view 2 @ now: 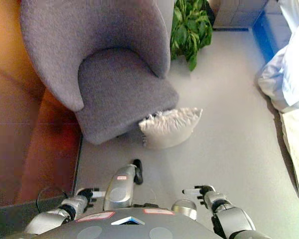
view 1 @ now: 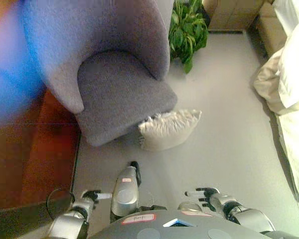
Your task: Pick up the pillow and put it on the sofa.
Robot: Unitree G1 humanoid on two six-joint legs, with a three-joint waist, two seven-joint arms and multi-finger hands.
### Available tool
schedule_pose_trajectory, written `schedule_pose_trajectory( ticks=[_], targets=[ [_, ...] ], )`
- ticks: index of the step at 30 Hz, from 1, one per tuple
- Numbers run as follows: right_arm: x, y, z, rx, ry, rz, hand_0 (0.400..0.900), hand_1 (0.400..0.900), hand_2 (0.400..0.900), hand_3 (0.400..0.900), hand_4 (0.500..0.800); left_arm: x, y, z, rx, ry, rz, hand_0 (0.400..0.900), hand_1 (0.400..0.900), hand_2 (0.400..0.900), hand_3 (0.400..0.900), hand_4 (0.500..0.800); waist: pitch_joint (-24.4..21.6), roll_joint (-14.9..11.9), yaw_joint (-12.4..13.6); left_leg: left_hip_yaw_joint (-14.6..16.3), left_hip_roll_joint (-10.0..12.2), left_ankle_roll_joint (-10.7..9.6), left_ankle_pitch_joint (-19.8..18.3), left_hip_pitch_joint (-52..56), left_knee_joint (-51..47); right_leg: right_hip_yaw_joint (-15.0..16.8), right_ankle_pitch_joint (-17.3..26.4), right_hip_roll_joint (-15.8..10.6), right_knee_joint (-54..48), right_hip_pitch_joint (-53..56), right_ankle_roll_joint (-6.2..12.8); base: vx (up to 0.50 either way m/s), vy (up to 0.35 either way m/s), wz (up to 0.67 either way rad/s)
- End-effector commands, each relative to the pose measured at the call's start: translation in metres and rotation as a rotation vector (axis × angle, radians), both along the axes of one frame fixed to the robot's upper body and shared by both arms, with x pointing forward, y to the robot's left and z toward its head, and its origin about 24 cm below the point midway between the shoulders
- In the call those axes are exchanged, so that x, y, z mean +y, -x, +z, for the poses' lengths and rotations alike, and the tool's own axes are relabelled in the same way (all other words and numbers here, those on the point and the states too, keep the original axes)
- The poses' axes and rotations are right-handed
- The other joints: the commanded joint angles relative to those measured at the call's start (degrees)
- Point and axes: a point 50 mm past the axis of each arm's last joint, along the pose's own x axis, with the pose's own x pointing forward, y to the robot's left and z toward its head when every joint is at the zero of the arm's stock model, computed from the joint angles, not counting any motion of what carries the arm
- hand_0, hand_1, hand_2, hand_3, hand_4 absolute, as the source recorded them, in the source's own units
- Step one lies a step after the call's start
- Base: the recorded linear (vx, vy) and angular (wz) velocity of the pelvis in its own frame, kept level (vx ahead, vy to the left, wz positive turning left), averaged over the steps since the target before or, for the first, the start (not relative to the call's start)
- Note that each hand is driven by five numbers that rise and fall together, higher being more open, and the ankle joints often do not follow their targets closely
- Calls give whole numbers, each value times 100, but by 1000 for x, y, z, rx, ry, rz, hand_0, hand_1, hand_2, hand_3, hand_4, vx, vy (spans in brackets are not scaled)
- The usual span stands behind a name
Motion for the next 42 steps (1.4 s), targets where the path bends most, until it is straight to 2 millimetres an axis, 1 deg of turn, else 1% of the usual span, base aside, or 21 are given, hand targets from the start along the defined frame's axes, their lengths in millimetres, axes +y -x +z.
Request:
schedule_pose_trajectory(
  ticks=[1, 2, 3, 4, 5, 7, 9, 10, 11, 13, 15, 17, 21, 22, 24, 25, 27, 28, 30, 36, 42],
  targets=[
    [-34, -13, 12, -52, 134, 46, 900, 900, 900, 900, 800, 9, 14, 0, 78, -49, 48, 900, 900, 900, 900, 800, 67, 307, -130, -490, 125, -481, 836, -180, -1053, -386, -49, 440, -457, -490, -154, -32, -73, 13],
    [-33, -31, 18, -113, 157, 65, 900, 900, 900, 900, 800, 8, -5, 5, 25, -59, 58, 900, 900, 900, 900, 800, 237, 313, -246, -539, 94, -520, 784, -71, -1117, -462, 80, 431, -713, -1096, -183, -142, -143, 30],
    [-32, -46, 24, -171, 185, 84, 900, 900, 900, 900, 800, 6, -22, 9, -22, -64, 63, 900, 900, 900, 900, 800, 405, 321, -341, -614, 75, -548, 734, -17, -1141, -426, 450, 403, -899, -1681, -178, -201, -217, 48],
    [-32, -57, 28, -213, 207, 96, 900, 900, 900, 900, 800, 5, -33, 12, -55, -68, 63, 900, 900, 900, 900, 800, 509, 320, -392, -668, 73, -556, 700, -33, -1149, -334, 744, 411, -1051, -2017, -162, -147, -310, 76],
    [-32, -69, 34, -261, 247, 106, 900, 900, 900, 900, 800, 2, -45, 15, -95, -72, 55, 900, 900, 900, 900, 800, 639, 232, -528, -770, -19, -560, 552, -36, -1118, -114, 1273, 324, -1449, -2343, -49, 1, -313, 87],
    [-35, -77, 40, -299, 329, 145, 900, 900, 900, 900, 800, -3, -50, 16, -121, -74, 45, 900, 900, 900, 900, 800, 719, 130, -714, -952, -106, -592, 268, 27, -1054, 158, 1812, 118, -2060, -2628, 89, 226, -357, 109],
    [-38, -78, 42, -305, 383, 181, 900, 900, 900, 900, 800, -4, -47, 14, -120, -74, 41, 900, 900, 900, 900, 800, 731, 99, -796, -1126, -100, -606, 28, 139, -972, 239, 1935, 29, -2292, -2672, 132, 354, -324, 87],
    [-40, -78, 43, -305, 411, 194, 900, 900, 900, 900, 800, -4, -41, 12, -110, -75, 35, 900, 900, 900, 900, 800, 724, 69, -808, -1251, -66, -610, -99, 215, -887, 312, 1942, -15, -2283, -2677, 151, 462, -385, 79],
    [-42, -78, 44, -304, 440, 248, 900, 900, 900, 900, 800, -4, -33, 9, -96, -80, 36, 900, 900, 900, 900, 800, 704, 33, -783, -1401, 1, -598, -178, 249, -735, 358, 1793, -19, -2171, -2575, 177, 473, -404, 65],
    [-44, -80, 46, -306, 479, 294, 900, 900, 900, 900, 800, -4, -24, 6, -70, -81, 39, 900, 900, 900, 900, 800, 685, -11, -724, -1577, 93, -625, -214, 207, -493, 308, 1648, -3, -2020, -2415, 189, 341, -317, 35],
    [-51, -94, 57, -350, 575, 344, 900, 900, 900, 900, 800, -1, -20, 5, -45, -73, 5, 900, 900, 900, 900, 800, 763, 3, -612, -1667, 251, -710, -159, 192, -490, 146, 1518, 13, -1902, -2337, 210, 214, -281, 24],
    [-55, -114, 73, -395, 672, 391, 900, 900, 900, 900, 800, 1, -28, 9, -59, -71, 11, 900, 900, 900, 900, 800, 876, 42, -573, -1742, 319, -767, -62, 155, -626, 94, 1504, 56, -1951, -2355, 217, 89, -194, 15],
    [-77, -166, 126, -486, 912, 474, 900, 900, 900, 900, 800, -2, -56, 19, -91, -54, 2, 900, 900, 900, 900, 800, 1180, 180, -493, -1986, 248, -882, 171, -91, -919, -49, 1505, 51, -1939, -2625, 210, 10, -96, 15],
    [-79, -171, 134, -497, 938, 480, 900, 900, 900, 900, 800, -2, -59, 20, -92, -53, 5, 900, 900, 900, 900, 800, 1216, 200, -489, -2015, 232, -887, 186, -124, -934, -60, 1496, 46, -1918, -2664, 209, -6, -47, 10],
    [-95, -198, 176, -551, 1064, 508, 900, 900, 900, 900, 800, -3, -72, 26, -116, -44, 19, 900, 900, 900, 900, 800, 1421, 288, -469, -2112, 149, -894, 261, -331, -978, -64, 1439, 36, -1745, -2931, 202, -26, -28, 7],
    [-97, -202, 184, -561, 1087, 510, 900, 900, 900, 900, 800, -3, -74, 27, -119, -43, 25, 900, 900, 900, 900, 800, 1455, 304, -470, -2127, 136, -894, 270, -376, -975, -62, 1424, 35, -1706, -2982, 200, -30, -40, 8],
    [-106, -220, 221, -597, 1176, 513, 900, 900, 900, 900, 800, -6, -86, 32, -143, -39, 49, 900, 900, 900, 900, 800, 1615, 359, -458, -2170, 84, -883, 312, -594, -946, -38, 1359, 48, -1530, -3212, 195, -35, -49, 6],
    [-107, -224, 228, -606, 1187, 512, 900, 900, 900, 900, 800, -7, -89, 33, -150, -36, 52, 900, 900, 900, 900, 800, 1646, 369, -457, -2173, 75, -883, 321, -644, -939, -34, 1344, 52, -1498, -3261, 194, -59, -36, 1],
    [-110, -240, 262, -633, 1237, 531, 900, 900, 900, 900, 800, -11, -101, 38, -179, -24, 83, 900, 900, 900, 900, 800, 1786, 424, -438, -2171, 21, -870, 384, -886, -924, -20, 1299, 86, -1390, -3477, 177, -75, -14, -1],
    [-107, -260, 315, -654, 1302, 577, 900, 900, 900, 900, 800, -24, -117, 45, -192, 5, 122, 900, 900, 900, 900, 800, 1987, 642, -364, -2238, -140, -803, 489, -1494, -660, 38, 961, 220, -626, -4087, 15, -33, 34, 1],
    [-94, -273, 344, -703, 1330, 599, 900, 900, 900, 900, 800, -36, -125, 47, -218, 49, 165, 900, 900, 900, 900, 800, 2038, 817, -315, -2261, -219, -791, 586, -2044, -499, 67, 831, 333, -298, -4630, -71, -25, 35, 6]
  ],
)
